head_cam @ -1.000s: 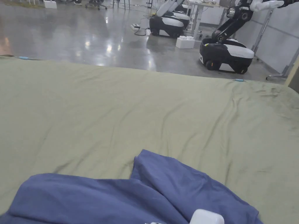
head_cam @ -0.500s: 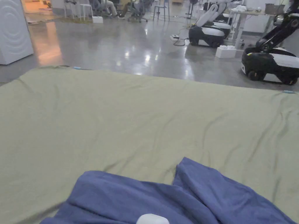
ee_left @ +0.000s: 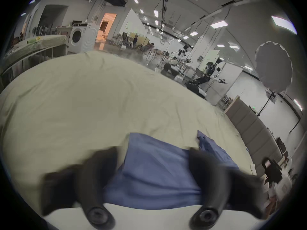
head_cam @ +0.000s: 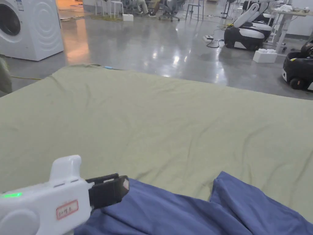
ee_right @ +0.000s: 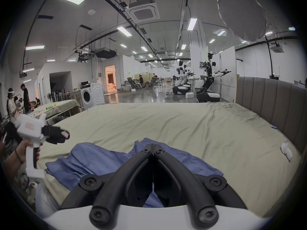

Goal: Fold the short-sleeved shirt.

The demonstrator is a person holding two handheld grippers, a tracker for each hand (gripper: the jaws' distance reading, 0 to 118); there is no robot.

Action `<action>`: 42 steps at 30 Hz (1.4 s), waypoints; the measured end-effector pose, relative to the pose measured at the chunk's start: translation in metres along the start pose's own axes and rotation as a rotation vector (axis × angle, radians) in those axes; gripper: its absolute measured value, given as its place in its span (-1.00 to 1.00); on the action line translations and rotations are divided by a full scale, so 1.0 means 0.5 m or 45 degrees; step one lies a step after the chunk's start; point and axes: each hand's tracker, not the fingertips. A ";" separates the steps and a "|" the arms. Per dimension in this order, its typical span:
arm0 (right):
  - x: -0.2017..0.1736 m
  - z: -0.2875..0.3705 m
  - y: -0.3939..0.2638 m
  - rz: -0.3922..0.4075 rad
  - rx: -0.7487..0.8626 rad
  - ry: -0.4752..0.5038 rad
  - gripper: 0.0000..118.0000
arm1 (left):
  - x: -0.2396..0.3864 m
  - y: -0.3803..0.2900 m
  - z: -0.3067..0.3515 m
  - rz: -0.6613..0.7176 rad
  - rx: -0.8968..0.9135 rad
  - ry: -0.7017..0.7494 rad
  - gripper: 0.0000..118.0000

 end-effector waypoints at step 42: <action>0.232 -0.346 -0.034 -0.062 -0.865 -0.084 -0.93 | 0.065 -0.073 -0.145 -0.386 -0.330 0.104 -0.82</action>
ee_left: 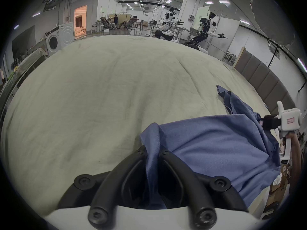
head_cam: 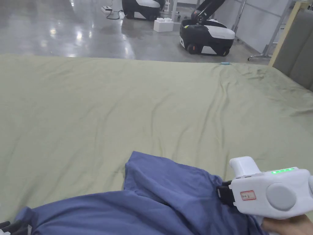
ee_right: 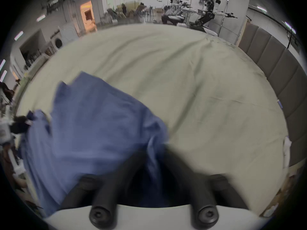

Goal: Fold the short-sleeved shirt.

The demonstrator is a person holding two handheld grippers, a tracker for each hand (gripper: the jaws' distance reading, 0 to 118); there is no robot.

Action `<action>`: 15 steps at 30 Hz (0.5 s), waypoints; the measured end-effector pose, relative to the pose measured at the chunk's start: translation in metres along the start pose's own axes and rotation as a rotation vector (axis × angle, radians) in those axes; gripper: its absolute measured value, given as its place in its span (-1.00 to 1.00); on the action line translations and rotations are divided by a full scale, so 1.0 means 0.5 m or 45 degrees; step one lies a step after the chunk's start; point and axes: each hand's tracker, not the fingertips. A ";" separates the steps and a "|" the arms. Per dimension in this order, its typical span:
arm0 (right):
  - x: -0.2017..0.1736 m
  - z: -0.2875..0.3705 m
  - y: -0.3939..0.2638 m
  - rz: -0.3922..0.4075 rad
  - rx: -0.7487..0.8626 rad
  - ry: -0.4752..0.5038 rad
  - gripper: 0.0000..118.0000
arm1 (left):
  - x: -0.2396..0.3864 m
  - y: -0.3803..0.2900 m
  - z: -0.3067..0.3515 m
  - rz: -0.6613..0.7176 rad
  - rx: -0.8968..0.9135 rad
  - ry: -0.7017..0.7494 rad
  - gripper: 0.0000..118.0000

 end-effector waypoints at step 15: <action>0.028 0.450 0.039 -0.132 0.869 -0.043 -0.93 | -0.024 0.180 0.370 0.026 0.639 -0.135 -0.84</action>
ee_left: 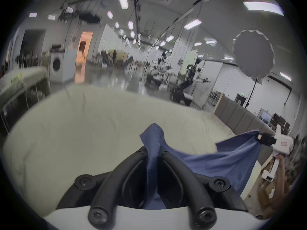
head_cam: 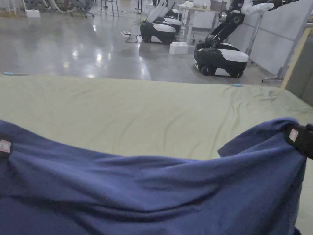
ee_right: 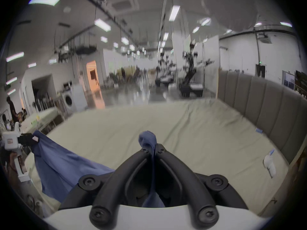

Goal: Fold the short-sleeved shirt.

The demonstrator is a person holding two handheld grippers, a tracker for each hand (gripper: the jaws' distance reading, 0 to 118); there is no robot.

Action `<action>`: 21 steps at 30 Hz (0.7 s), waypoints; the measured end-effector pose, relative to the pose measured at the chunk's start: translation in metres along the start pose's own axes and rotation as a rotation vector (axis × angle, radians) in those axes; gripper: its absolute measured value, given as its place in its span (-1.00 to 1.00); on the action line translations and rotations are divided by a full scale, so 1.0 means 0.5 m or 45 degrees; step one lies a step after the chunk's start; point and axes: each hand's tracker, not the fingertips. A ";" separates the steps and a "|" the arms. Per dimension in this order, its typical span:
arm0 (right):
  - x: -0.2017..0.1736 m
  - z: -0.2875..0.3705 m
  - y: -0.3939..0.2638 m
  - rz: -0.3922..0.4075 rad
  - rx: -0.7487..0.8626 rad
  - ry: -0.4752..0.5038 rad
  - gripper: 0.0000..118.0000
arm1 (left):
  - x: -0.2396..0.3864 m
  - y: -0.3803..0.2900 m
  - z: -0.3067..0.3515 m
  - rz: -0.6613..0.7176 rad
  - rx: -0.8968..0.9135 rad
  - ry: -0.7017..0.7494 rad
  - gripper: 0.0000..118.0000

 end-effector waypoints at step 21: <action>-0.001 -0.094 0.507 -0.007 0.560 -0.017 -0.93 | 0.055 0.485 -0.052 -0.204 0.342 0.195 -0.84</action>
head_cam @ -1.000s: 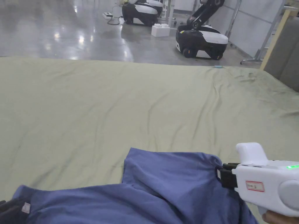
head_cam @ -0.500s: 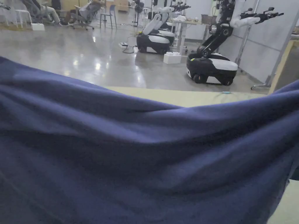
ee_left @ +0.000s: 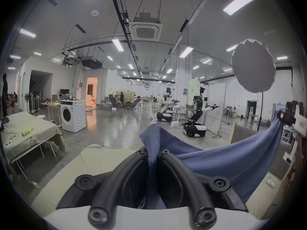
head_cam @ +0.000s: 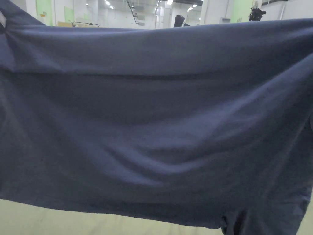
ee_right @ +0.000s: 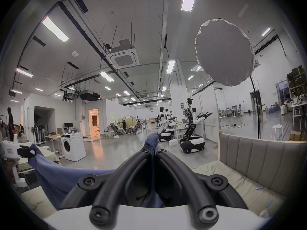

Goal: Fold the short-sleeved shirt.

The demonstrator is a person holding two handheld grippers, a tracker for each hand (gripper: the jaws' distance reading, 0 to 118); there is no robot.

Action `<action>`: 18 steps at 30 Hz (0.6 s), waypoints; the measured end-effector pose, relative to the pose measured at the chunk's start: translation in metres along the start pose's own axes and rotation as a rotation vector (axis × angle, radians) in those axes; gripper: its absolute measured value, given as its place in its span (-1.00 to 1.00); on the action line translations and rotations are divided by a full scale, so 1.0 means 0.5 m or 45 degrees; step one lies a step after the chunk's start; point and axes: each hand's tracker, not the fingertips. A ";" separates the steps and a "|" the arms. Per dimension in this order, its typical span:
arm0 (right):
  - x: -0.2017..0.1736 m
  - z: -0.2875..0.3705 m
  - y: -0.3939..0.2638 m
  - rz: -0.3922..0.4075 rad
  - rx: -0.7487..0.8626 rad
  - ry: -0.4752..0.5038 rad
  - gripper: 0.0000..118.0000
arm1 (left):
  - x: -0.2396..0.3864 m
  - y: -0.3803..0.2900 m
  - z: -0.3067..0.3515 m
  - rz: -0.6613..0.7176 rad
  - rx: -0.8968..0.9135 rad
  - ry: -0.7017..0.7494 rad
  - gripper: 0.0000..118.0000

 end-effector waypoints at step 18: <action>-0.070 -0.409 -0.044 0.047 0.009 -0.170 -0.93 | 0.056 0.048 -0.404 -0.012 -0.063 0.176 -0.85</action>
